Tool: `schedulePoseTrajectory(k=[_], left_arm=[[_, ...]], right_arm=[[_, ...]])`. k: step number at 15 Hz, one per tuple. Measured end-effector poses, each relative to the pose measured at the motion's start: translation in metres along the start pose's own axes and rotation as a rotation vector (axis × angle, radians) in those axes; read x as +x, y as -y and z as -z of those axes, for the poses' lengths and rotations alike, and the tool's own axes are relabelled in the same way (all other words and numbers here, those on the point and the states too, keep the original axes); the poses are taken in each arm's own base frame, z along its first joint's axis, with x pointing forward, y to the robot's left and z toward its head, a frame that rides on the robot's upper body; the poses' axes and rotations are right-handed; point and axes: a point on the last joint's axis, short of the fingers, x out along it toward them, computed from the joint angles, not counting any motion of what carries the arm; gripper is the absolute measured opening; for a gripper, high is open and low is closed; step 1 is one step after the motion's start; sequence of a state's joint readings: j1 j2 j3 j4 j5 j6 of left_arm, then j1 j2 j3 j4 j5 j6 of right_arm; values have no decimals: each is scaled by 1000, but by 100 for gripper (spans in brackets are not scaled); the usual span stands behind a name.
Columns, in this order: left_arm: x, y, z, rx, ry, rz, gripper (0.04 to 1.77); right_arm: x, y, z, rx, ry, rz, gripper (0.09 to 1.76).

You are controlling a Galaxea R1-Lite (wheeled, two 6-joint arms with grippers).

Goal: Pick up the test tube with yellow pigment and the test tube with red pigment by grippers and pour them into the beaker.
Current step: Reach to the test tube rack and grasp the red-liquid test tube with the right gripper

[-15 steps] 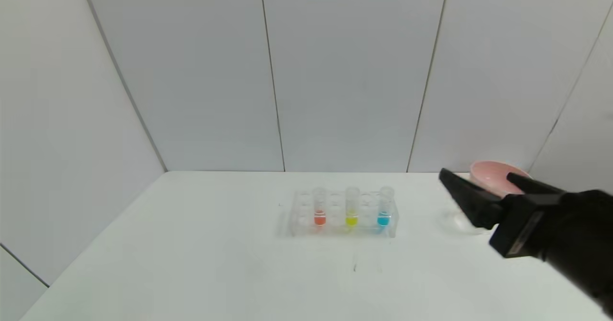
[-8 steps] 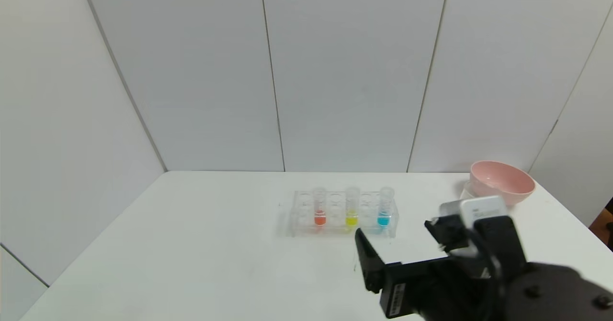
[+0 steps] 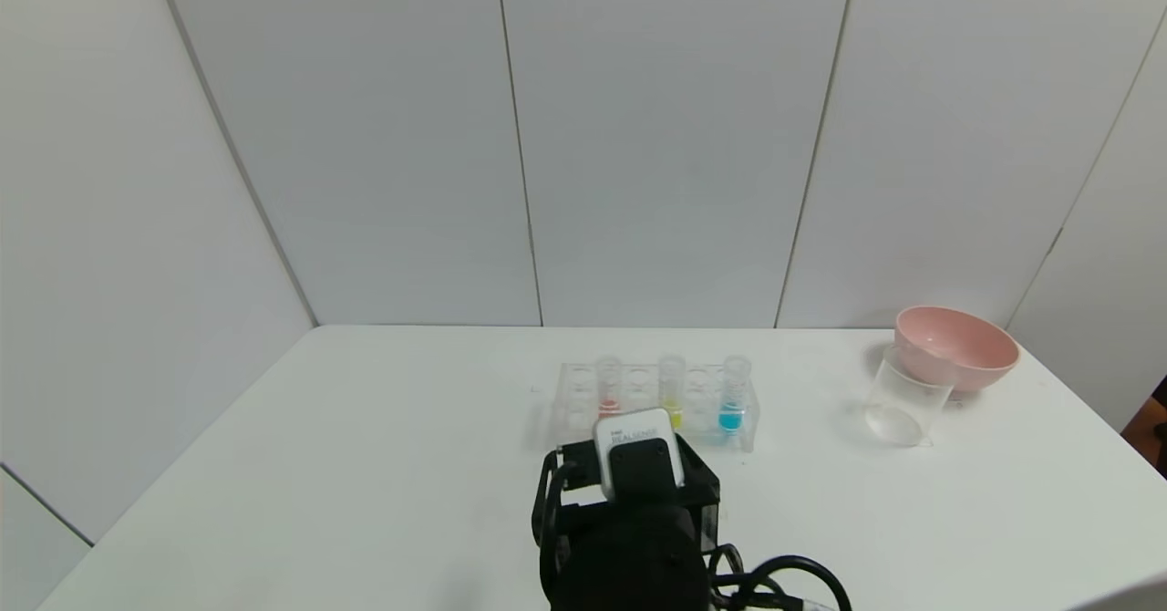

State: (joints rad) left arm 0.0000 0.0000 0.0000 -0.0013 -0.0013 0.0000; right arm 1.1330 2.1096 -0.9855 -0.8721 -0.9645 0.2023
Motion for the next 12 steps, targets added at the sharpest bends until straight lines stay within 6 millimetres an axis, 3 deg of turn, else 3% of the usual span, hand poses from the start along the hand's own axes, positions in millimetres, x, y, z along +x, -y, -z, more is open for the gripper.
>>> schedulePoseTrajectory(k=[7,12], left_arm=[[0,0,0,0,0,0,176],[0,0,0,0,0,0,176]], right_arm=[[77,-11,18,40,14,109,171],[108,-5,30,48,6,124,171]])
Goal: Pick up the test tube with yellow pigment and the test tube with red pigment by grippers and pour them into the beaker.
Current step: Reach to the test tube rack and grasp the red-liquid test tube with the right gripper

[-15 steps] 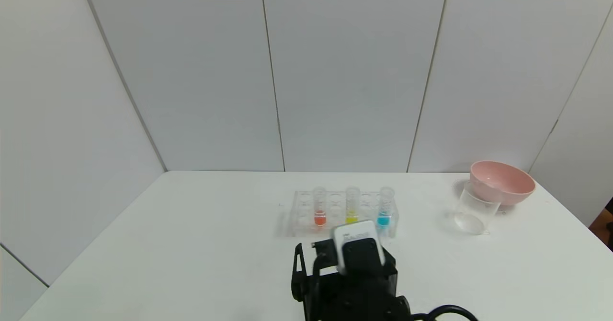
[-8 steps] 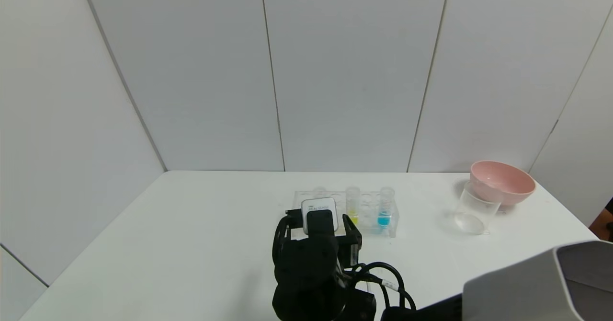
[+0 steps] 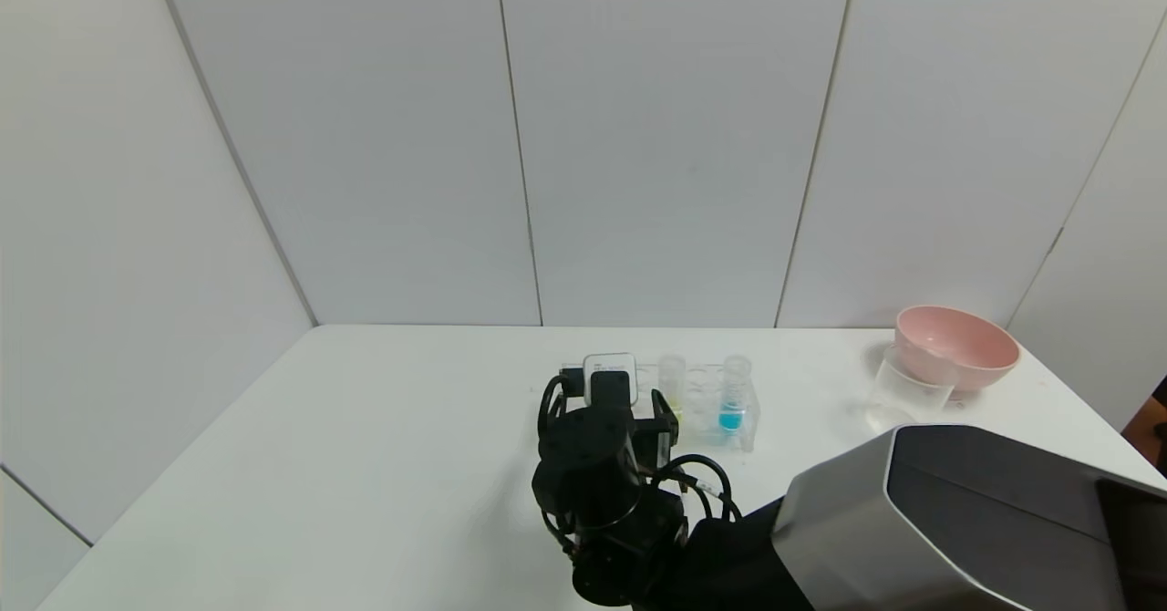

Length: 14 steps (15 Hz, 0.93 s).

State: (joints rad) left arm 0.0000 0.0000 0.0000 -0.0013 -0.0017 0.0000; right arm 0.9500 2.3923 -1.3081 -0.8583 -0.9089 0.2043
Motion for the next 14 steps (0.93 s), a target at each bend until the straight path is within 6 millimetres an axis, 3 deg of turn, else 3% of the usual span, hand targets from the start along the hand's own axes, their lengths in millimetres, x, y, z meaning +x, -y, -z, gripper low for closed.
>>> schedulePoseTrajectory(k=[9,14], left_arm=[[0,0,0,0,0,0,176],[0,0,0,0,0,0,176]], right_arm=[[33,7,10,10,-15,-18,171],[47,14,12,-3,-33,3,101]])
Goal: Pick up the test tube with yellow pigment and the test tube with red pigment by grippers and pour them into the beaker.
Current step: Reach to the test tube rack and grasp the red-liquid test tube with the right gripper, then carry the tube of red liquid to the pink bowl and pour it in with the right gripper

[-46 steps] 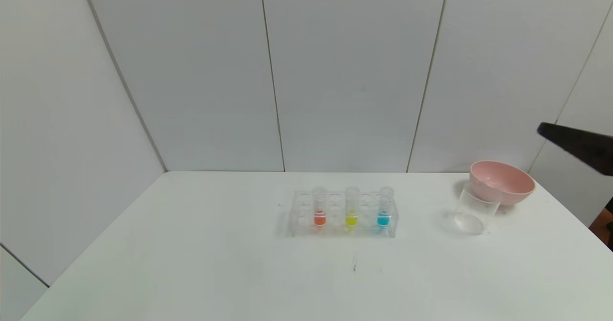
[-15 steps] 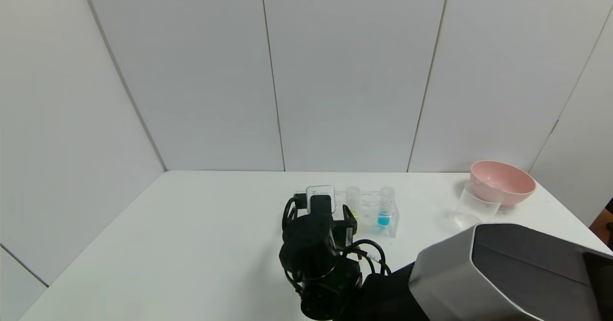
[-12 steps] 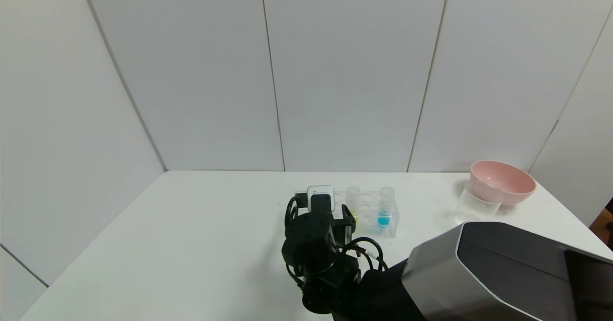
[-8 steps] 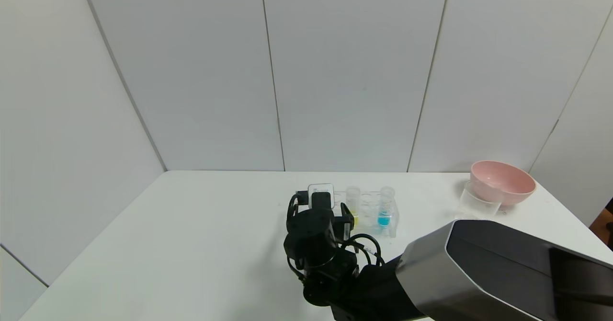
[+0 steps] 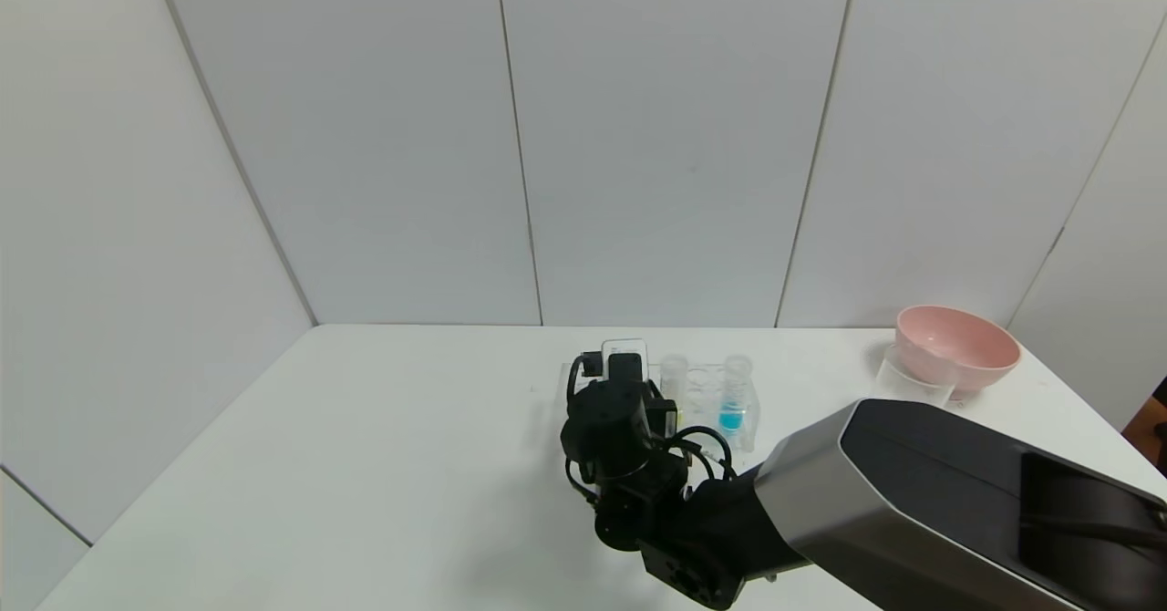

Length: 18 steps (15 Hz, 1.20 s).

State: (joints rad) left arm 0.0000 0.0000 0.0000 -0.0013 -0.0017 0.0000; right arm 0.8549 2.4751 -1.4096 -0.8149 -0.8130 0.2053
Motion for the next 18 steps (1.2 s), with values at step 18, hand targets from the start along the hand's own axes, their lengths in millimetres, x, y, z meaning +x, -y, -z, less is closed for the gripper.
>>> schedulePoseTrajectory(k=[18], left_arm=[[0,0,0,0,0,0,176]], right_arm=[[-3,1,-20,-49,37,-4,51]])
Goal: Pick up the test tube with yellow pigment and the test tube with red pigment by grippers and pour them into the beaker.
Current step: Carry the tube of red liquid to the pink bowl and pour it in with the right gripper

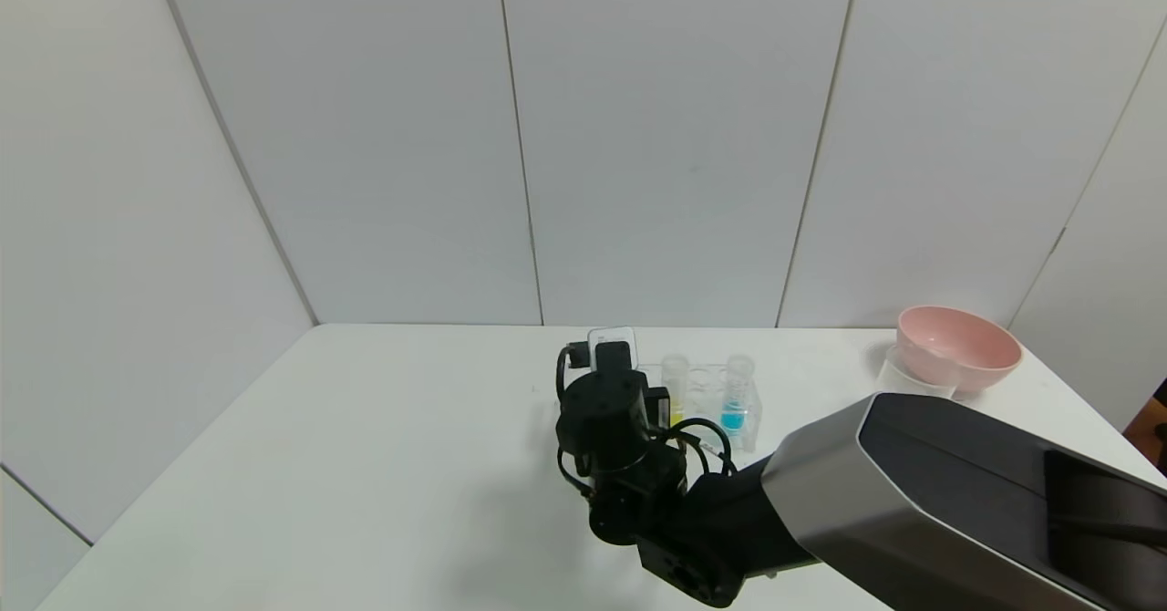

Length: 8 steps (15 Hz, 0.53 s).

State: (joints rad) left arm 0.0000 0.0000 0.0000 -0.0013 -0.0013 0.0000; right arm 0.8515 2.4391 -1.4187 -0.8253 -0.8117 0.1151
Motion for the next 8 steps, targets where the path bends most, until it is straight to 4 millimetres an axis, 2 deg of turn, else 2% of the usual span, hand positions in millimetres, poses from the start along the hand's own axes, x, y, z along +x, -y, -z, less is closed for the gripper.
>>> schedulePoseTrajectory(k=[3,8], left_arm=[[0,0,0,0,0,0,176],[0,0,0,0,0,1,176]], right_arm=[[-2,1,-17,3,30,-2,51],[-13,1,-59,40,99,-66,51]])
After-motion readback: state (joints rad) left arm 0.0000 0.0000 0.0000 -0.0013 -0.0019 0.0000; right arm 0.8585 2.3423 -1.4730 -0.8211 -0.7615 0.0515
